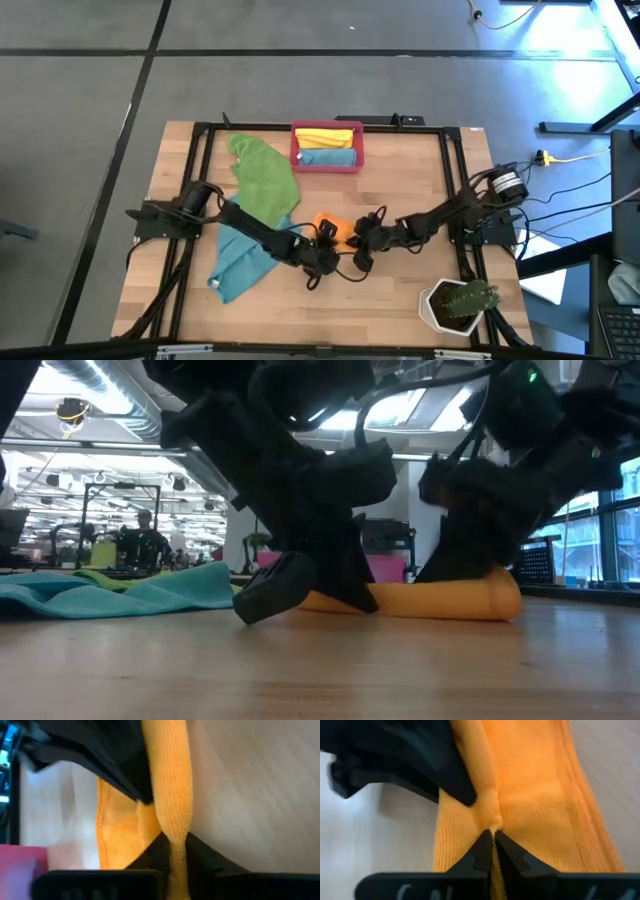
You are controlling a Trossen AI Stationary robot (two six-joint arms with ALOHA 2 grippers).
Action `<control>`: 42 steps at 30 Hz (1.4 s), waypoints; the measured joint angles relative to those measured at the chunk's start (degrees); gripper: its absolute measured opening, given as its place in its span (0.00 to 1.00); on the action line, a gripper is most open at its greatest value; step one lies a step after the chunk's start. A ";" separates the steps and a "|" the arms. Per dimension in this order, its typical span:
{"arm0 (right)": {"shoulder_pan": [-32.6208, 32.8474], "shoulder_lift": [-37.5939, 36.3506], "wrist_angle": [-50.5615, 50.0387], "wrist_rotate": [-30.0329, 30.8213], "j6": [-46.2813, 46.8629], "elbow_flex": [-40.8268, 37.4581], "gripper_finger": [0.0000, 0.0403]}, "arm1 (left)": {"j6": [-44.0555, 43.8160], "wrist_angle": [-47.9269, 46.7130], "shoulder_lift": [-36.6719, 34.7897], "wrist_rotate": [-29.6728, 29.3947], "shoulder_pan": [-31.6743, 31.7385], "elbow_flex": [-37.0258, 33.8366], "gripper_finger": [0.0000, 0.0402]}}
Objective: Roll microfiber towels into tight, uniform cylinder then place into a basket
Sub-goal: Roll the orange microfiber towel
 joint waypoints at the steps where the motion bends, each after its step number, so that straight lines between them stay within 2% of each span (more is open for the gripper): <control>1: 0.16 -1.50 -1.03 0.02 -0.67 0.01 0.04 | -0.46 -0.01 0.02 0.65 0.02 -0.02 0.04; 5: 1.74 -6.94 -7.43 2.65 -1.82 0.16 0.04 | -2.86 0.93 -0.22 1.62 0.15 0.02 0.02; 8: 3.67 -10.72 -11.63 5.81 -2.87 0.15 0.04 | -5.32 0.68 -1.02 5.23 0.75 1.08 0.01; 17: 8.75 -15.70 -14.25 9.46 -7.60 0.15 0.04 | -22.13 -9.32 -2.32 23.97 4.10 8.82 0.00; 21: 9.17 -16.24 -14.62 10.55 -7.66 0.15 0.04 | -23.18 -10.22 -2.29 24.93 4.23 9.11 0.00; 24: 9.12 -16.22 -14.93 7.69 -7.12 0.17 0.06 | -22.11 -11.79 -2.21 26.35 3.90 9.05 0.00; 27: 9.26 -15.75 -15.71 6.95 -5.96 0.28 0.13 | -20.66 -14.82 -1.89 28.50 2.97 8.64 0.00; 30: 9.65 -15.52 -16.17 8.09 -5.70 0.30 0.25 | -20.66 -17.38 -1.92 28.33 2.69 8.63 0.00; 35: 9.71 -15.84 -14.17 9.25 -5.56 0.31 0.44 | -25.00 -17.72 -1.95 27.95 3.30 8.68 0.00; 38: 9.94 -15.96 -10.58 5.48 -7.76 0.28 0.49 | -28.86 -17.72 -1.99 30.71 4.42 8.68 0.00; 42: 11.62 -15.89 -5.51 1.65 -10.81 0.32 0.48 | -34.22 -17.11 -1.99 31.48 5.45 8.68 0.00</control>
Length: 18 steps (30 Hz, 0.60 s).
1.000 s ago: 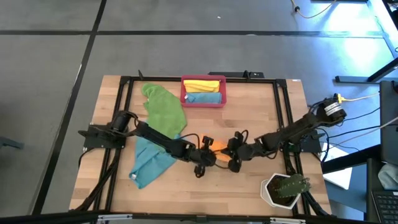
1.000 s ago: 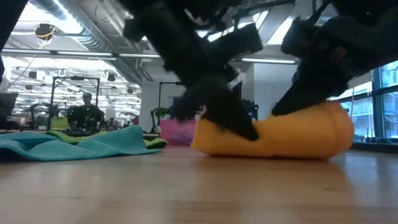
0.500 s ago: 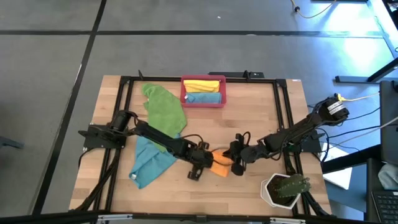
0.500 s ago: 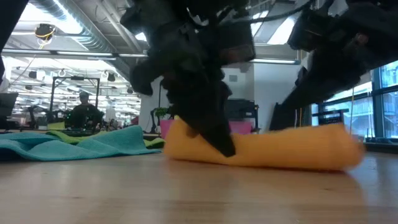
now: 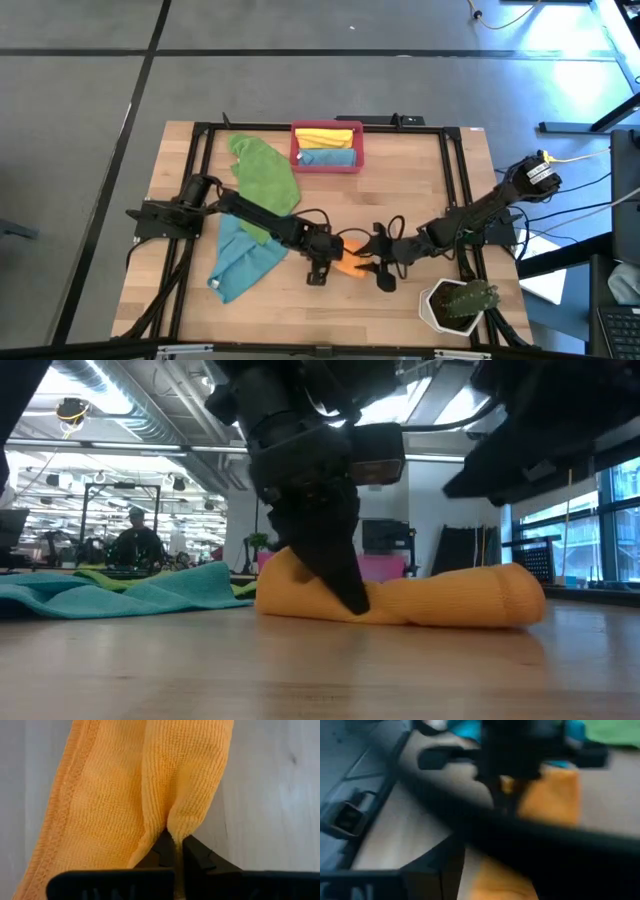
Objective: Roll microfiber towels into tight, uniform cylinder then place into a basket
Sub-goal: Roll the orange microfiber towel
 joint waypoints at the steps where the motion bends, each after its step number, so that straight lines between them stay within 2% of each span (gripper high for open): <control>1: 0.62 0.00 0.48 -0.09 -0.62 0.03 0.47 | -1.41 0.44 -0.02 0.01 0.21 0.00 0.00; 4: 2.77 0.41 0.52 1.08 -1.38 0.03 0.46 | -4.88 2.11 0.02 -0.19 0.72 0.00 0.00; 9: 5.63 3.69 1.62 6.38 -4.73 0.03 0.47 | -7.78 3.95 0.07 0.92 1.58 -0.02 0.00; 18: 5.96 12.60 5.19 9.68 -12.64 1.89 0.59 | -8.68 4.74 0.07 8.80 3.79 0.00 0.00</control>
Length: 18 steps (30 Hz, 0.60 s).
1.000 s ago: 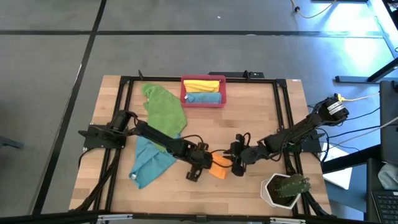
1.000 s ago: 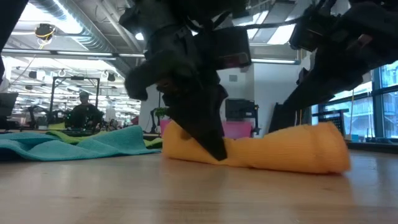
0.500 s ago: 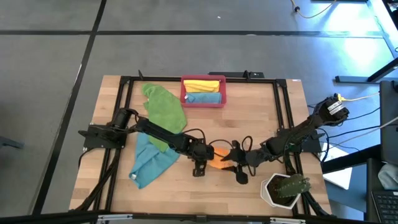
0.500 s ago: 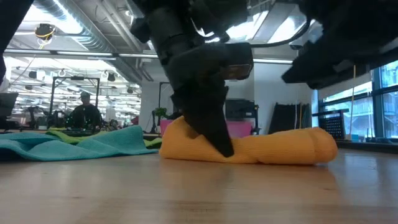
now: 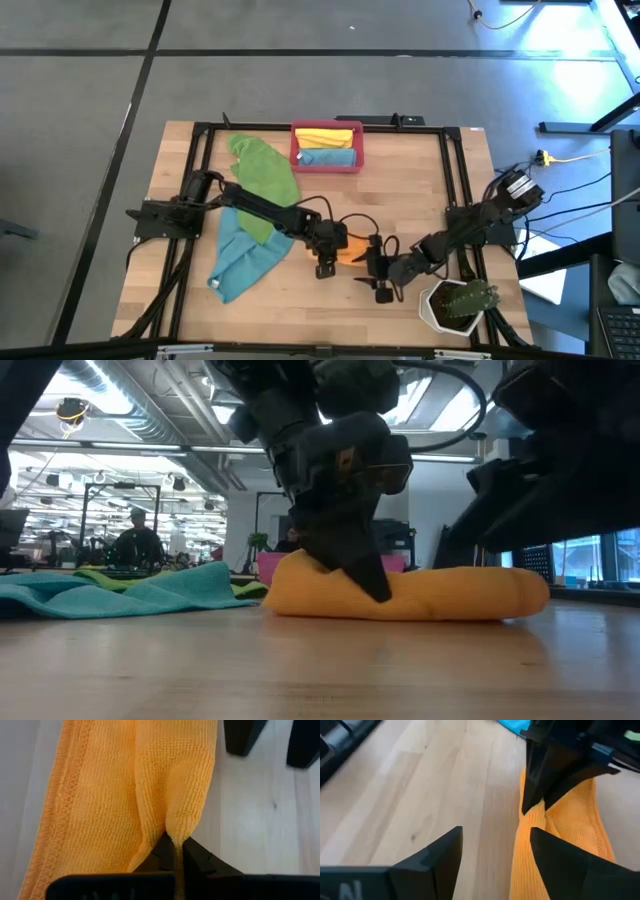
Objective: Roll microfiber towels into tight, uniform cylinder then place into a basket
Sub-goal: Roll the orange microfiber towel
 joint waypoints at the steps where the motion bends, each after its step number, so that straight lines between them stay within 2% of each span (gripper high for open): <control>1: 0.00 1.04 -0.10 0.71 -1.15 0.89 0.60 | 0.00 0.02 0.00 0.41 0.16 0.01 0.00; 6: -0.02 6.10 -10.19 5.72 -5.19 6.94 0.62 | 1.32 0.45 0.00 3.68 0.26 0.07 0.00; 11: -0.04 9.42 -24.69 8.81 -1.86 12.62 0.59 | 1.55 0.47 -0.02 5.92 0.24 0.07 0.00; 15: 0.03 10.52 -29.49 8.98 0.78 15.34 0.49 | 2.06 0.44 -0.04 6.01 0.28 0.11 0.00; 18: 0.29 10.61 -30.05 8.98 0.91 15.58 0.36 | 4.96 0.42 -0.08 5.88 0.30 0.11 0.00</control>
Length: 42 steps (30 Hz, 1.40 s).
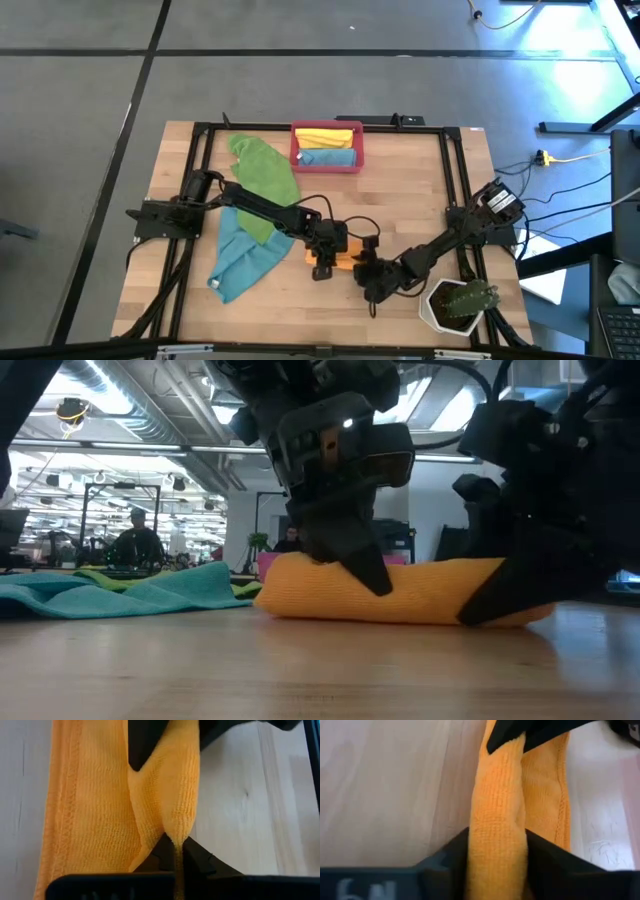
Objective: Roll microfiber towels into tight, uniform cylinder then place into a basket
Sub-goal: Roll the orange microfiber towel
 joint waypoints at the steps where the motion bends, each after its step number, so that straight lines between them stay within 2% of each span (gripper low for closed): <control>1: 0.15 0.00 -0.02 0.04 0.00 0.02 0.31 | 0.90 0.00 -0.01 -0.01 0.00 0.00 0.00; 5: 0.41 0.00 -0.17 -0.48 0.41 -0.04 0.11 | 7.70 0.25 -0.03 -0.85 -0.11 0.04 0.04; 7: 0.38 0.00 -0.27 -1.68 1.48 -0.04 0.04 | 10.30 0.26 -0.03 -1.03 -0.11 0.04 0.08; 13: -0.26 -0.02 -0.34 -3.03 4.54 -0.04 0.09 | 15.14 0.22 -0.03 -1.87 0.63 0.04 0.22; 18: -1.23 -0.09 -0.43 -3.98 9.99 -0.04 0.04 | 17.64 -0.27 -0.07 -8.88 0.61 0.07 0.34; 22: -2.50 -0.32 -0.89 -6.29 13.91 -0.21 0.03 | 17.83 -2.60 -3.19 -14.15 0.66 0.19 0.40; 30: -5.30 -2.90 7.94 -12.12 18.36 -5.65 0.03 | 21.52 -3.74 -9.93 -24.76 -4.02 0.15 0.41; 35: -7.20 -6.63 17.80 -18.21 22.83 -12.33 0.03 | 24.39 -3.43 -9.29 -29.08 -8.42 0.17 0.41; 42: -9.77 -7.45 28.93 -22.53 32.95 -18.97 0.03 | 29.17 -2.13 -4.35 -37.57 -12.40 0.06 0.41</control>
